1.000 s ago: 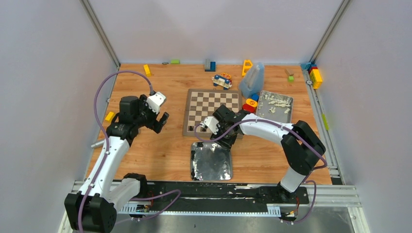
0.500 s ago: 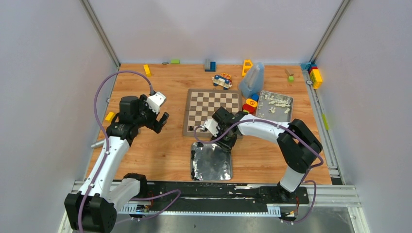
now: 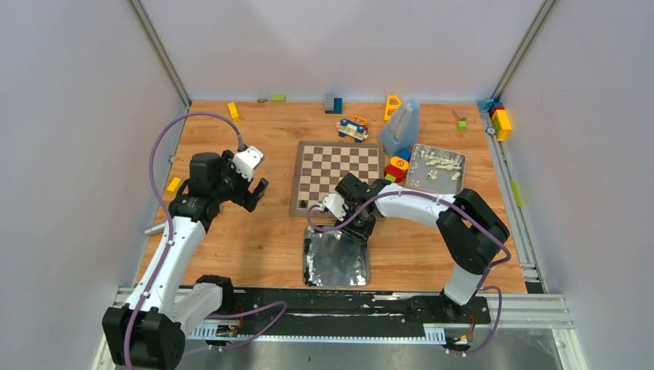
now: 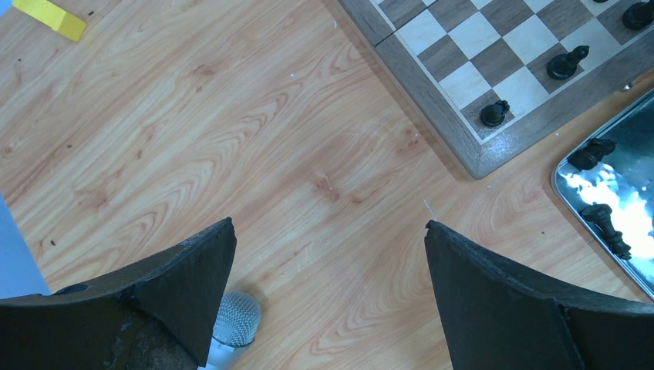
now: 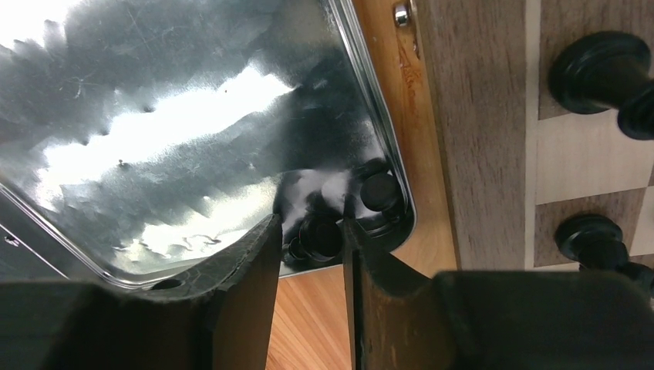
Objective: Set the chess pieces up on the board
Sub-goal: Move the chess piece to the storage box.
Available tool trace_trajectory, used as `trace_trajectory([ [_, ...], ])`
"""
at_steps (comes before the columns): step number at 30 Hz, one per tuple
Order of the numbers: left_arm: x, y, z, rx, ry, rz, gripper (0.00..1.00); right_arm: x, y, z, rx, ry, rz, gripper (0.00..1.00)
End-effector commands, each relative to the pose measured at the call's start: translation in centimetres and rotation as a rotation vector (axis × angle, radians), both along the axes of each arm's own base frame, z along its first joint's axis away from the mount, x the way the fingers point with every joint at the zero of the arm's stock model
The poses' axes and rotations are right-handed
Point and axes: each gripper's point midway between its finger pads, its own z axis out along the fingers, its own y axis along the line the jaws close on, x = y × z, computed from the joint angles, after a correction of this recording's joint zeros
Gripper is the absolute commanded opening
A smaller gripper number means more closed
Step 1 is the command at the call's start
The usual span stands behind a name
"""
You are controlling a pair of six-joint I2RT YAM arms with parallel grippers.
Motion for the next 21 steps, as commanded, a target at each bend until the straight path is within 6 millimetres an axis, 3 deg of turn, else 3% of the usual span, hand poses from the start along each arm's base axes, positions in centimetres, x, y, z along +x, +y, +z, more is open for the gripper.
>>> trace_trajectory([
  [1,0.5,0.0,0.8,0.001,-0.045,-0.014,1.00,-1.2,0.1,-0.8,0.002,0.043,0.023,0.35],
  [5,0.4,0.0,0.8,0.003,-0.044,-0.014,1.00,-1.3,0.5,-0.7,0.021,0.047,0.037,0.34],
  [13,0.4,0.1,0.8,0.007,-0.050,-0.014,1.00,-1.2,2.4,1.0,0.095,0.019,0.109,0.23],
  [18,0.5,0.1,0.7,0.009,-0.049,-0.015,1.00,-1.9,4.1,1.6,0.124,0.006,0.184,0.25],
  [21,0.5,0.1,0.6,0.009,-0.046,-0.014,1.00,-1.5,4.8,1.6,0.115,-0.023,0.201,0.31],
])
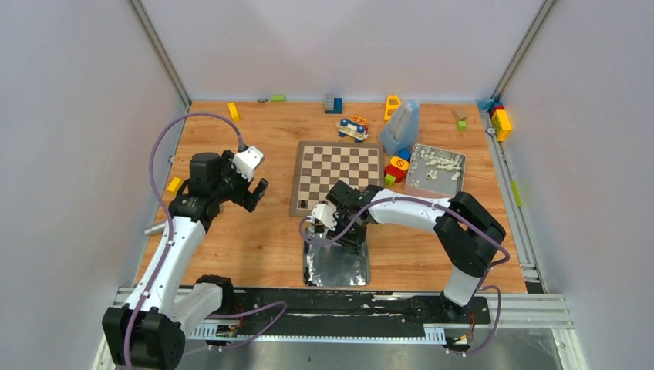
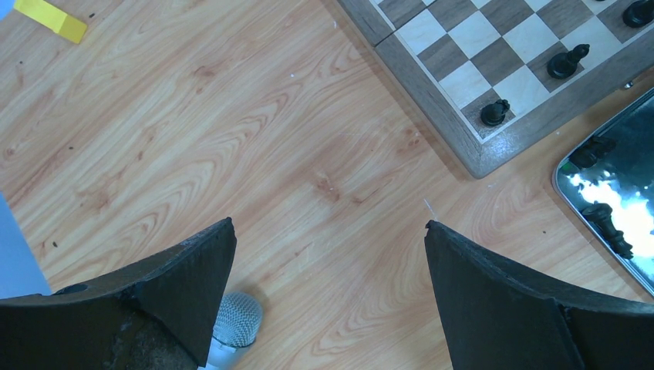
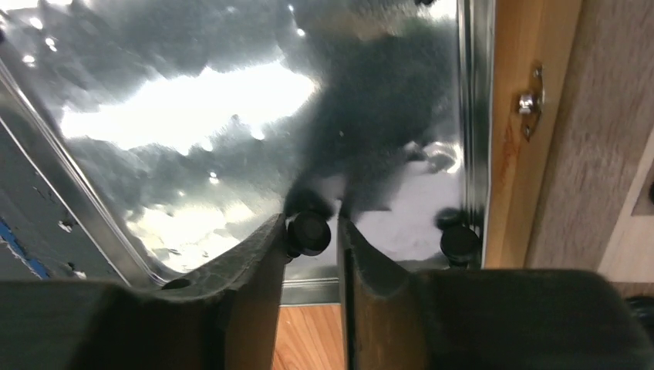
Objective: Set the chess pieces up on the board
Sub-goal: Move the chess piece to the storage box.
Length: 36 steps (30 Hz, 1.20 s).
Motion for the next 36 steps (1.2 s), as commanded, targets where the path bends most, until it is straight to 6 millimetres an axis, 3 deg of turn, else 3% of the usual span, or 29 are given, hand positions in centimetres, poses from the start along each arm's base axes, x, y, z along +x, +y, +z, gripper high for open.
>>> trace_trajectory([
  [1,0.5,0.1,0.7,0.005,-0.045,-0.009,1.00,0.9,2.5,1.2,0.061,-0.057,0.059,0.36],
  [4,0.4,0.1,0.7,0.007,-0.045,-0.007,1.00,1.2,2.4,1.0,0.049,-0.075,0.042,0.52],
  [6,0.3,0.2,0.7,0.008,-0.047,-0.008,1.00,1.2,1.9,0.8,0.036,-0.081,0.034,0.57],
  [21,0.2,0.2,0.5,0.009,-0.046,-0.008,1.00,-1.2,-1.2,-0.1,-0.012,-0.041,-0.002,0.59],
  [26,0.2,0.2,0.4,0.008,-0.045,-0.007,1.00,-1.9,-1.8,-0.8,-0.029,-0.017,-0.005,0.50],
  [32,0.2,0.2,0.3,0.008,-0.042,-0.008,1.00,-1.7,-1.7,-0.9,-0.031,-0.018,-0.006,0.31],
  [36,0.2,0.2,0.2,0.013,-0.042,-0.010,1.00,-1.5,-1.7,-0.8,-0.035,-0.031,0.003,0.26],
])
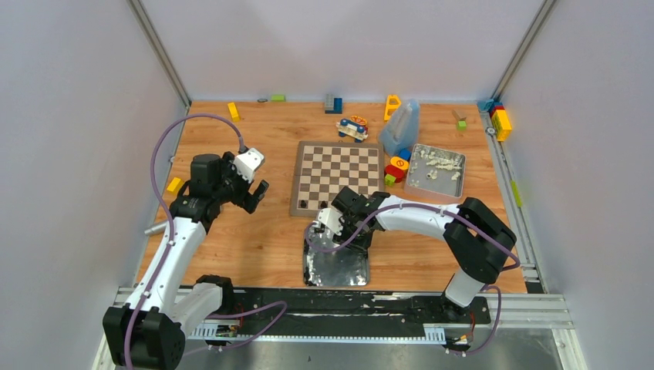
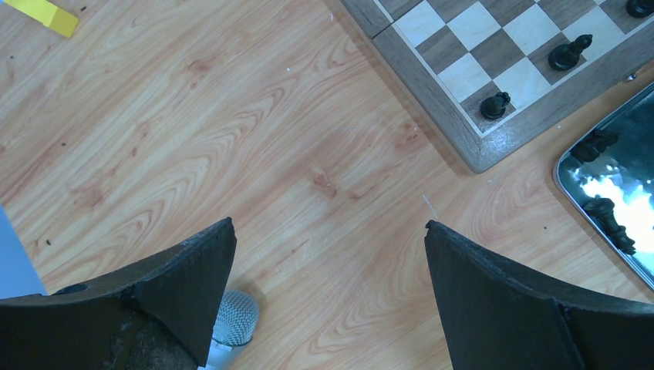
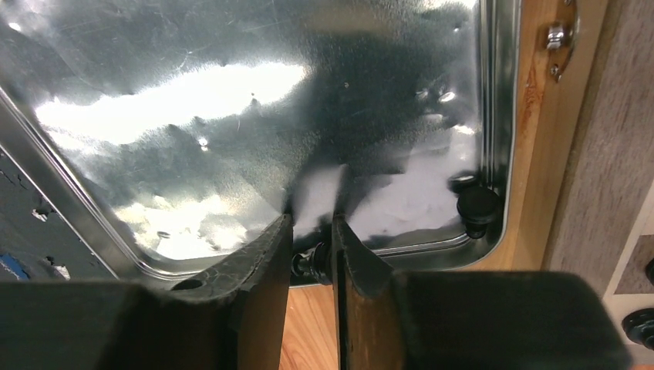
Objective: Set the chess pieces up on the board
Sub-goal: Move the chess piece to the storage box, then pick up the chess piece from the storage box.
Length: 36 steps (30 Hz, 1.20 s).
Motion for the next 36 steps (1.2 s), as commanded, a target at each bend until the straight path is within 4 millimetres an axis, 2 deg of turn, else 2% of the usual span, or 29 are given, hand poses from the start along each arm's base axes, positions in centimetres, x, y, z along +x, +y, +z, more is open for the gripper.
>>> trace_trajectory([
  [1,0.4,0.2,0.8,0.008,-0.051,-0.008,1.00,-0.5,-0.3,-0.4,-0.010,0.016,0.009,0.25],
  [3,0.4,0.1,0.8,0.008,-0.050,-0.011,1.00,-0.2,-0.3,-0.1,-0.012,0.004,0.013,0.28],
  [6,0.4,0.2,0.8,0.013,-0.052,-0.011,1.00,0.0,-0.2,0.6,0.001,-0.014,0.014,0.38],
  [9,0.4,0.2,0.7,0.016,-0.053,-0.014,1.00,0.3,-0.4,1.1,-0.006,-0.031,0.011,0.44],
  [14,0.4,0.2,0.7,0.017,-0.052,-0.014,1.00,0.3,-1.3,0.8,-0.041,-0.041,0.016,0.45],
  [23,0.4,0.2,0.5,0.020,-0.051,-0.019,1.00,0.3,-1.7,0.0,-0.074,-0.034,0.027,0.29],
  [31,0.6,-0.1,0.5,0.026,-0.057,-0.045,1.00,0.9,-0.7,1.1,-0.052,-0.037,0.016,0.12],
  [36,0.6,-0.6,0.5,0.018,-0.055,-0.079,1.00,1.5,-0.2,1.5,-0.029,-0.016,-0.024,0.06],
])
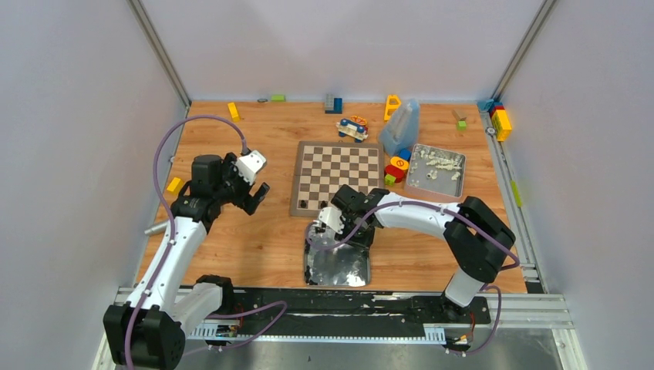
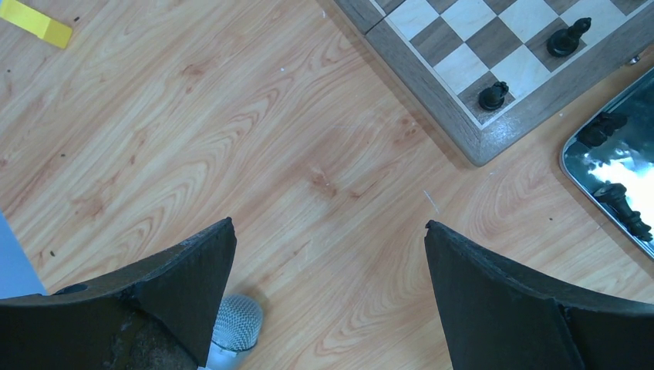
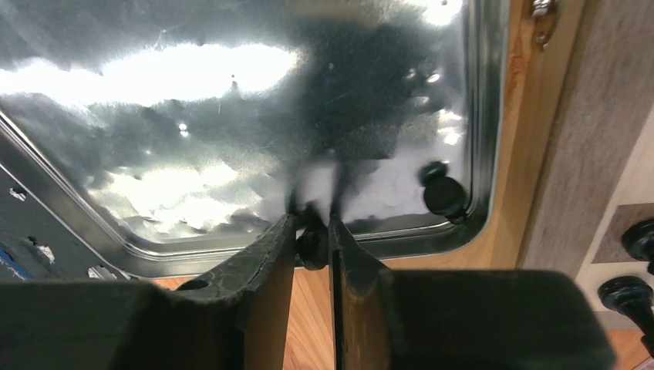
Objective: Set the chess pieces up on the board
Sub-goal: Pick up the chess piece from the storage box.
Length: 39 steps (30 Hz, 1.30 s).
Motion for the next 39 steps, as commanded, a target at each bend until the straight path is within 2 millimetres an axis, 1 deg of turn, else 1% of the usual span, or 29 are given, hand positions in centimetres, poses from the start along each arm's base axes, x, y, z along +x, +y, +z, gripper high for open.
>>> trace_trajectory([
  [1,0.6,-0.7,0.9,-0.012,-0.047,-0.053,1.00,1.2,1.1,1.1,0.037,0.002,-0.042,0.05],
  [6,0.2,-1.6,1.0,-0.040,-0.041,-0.106,1.00,1.7,1.6,1.6,0.073,0.034,-0.082,0.03],
  [11,-0.2,-2.2,0.9,-0.054,-0.037,-0.146,1.00,1.5,1.4,1.4,0.075,0.057,-0.088,0.00],
  [16,-0.4,-2.9,1.0,-0.076,-0.039,-0.183,1.00,1.6,2.1,2.0,0.135,0.125,-0.140,0.00],
  [20,-0.9,-3.8,1.1,-0.104,-0.047,-0.240,0.98,2.0,2.9,3.2,0.210,0.207,-0.183,0.00],
  [25,-1.3,-5.1,1.9,-0.150,-0.062,-0.311,0.93,3.2,4.4,5.8,0.327,0.278,-0.209,0.00],
  [27,-1.5,-6.1,2.5,-0.159,-0.075,-0.352,0.91,4.0,5.2,7.0,0.376,0.310,-0.221,0.00],
  [28,-1.6,-6.9,2.9,-0.146,-0.090,-0.383,0.90,4.3,5.6,7.5,0.399,0.329,-0.228,0.00],
  [29,-1.6,-7.1,2.8,-0.124,-0.095,-0.386,0.89,4.7,6.0,8.2,0.426,0.349,-0.230,0.00],
  [30,-2.0,-8.3,3.1,-0.098,-0.112,-0.445,0.88,5.1,6.4,8.8,0.448,0.370,-0.234,0.00],
  [31,-1.9,-8.8,3.4,-0.072,-0.124,-0.463,0.87,5.6,6.7,9.3,0.469,0.390,-0.242,0.00],
  [32,-2.5,-9.9,2.9,-0.046,-0.116,-0.521,0.86,6.0,7.1,10.0,0.491,0.409,-0.246,0.00],
  [33,-2.5,-10.4,3.3,-0.028,-0.129,-0.546,0.85,6.3,7.5,10.4,0.508,0.432,-0.251,0.00],
  [34,-3.0,-11.4,2.9,-0.004,-0.125,-0.603,0.84,6.7,7.8,10.9,0.526,0.450,-0.256,0.00],
  [35,-3.3,-12.4,3.3,0.021,-0.153,-0.658,0.84,7.0,8.0,11.0,0.531,0.472,-0.264,0.00],
  [36,-3.5,-12.9,2.9,0.035,-0.143,-0.689,0.83,7.3,8.2,11.2,0.542,0.488,-0.267,0.00],
  [37,-4.0,-13.9,3.4,0.053,-0.171,-0.746,0.82,7.5,8.5,11.5,0.551,0.498,-0.270,0.00],
  [38,-4.2,-14.4,3.1,0.064,-0.161,-0.775,0.81,7.8,8.6,11.8,0.562,0.510,-0.274,0.00],
  [39,-4.6,-15.4,3.7,0.078,-0.189,-0.826,0.81,7.9,8.8,12.0,0.570,0.528,-0.278,0.00],
])
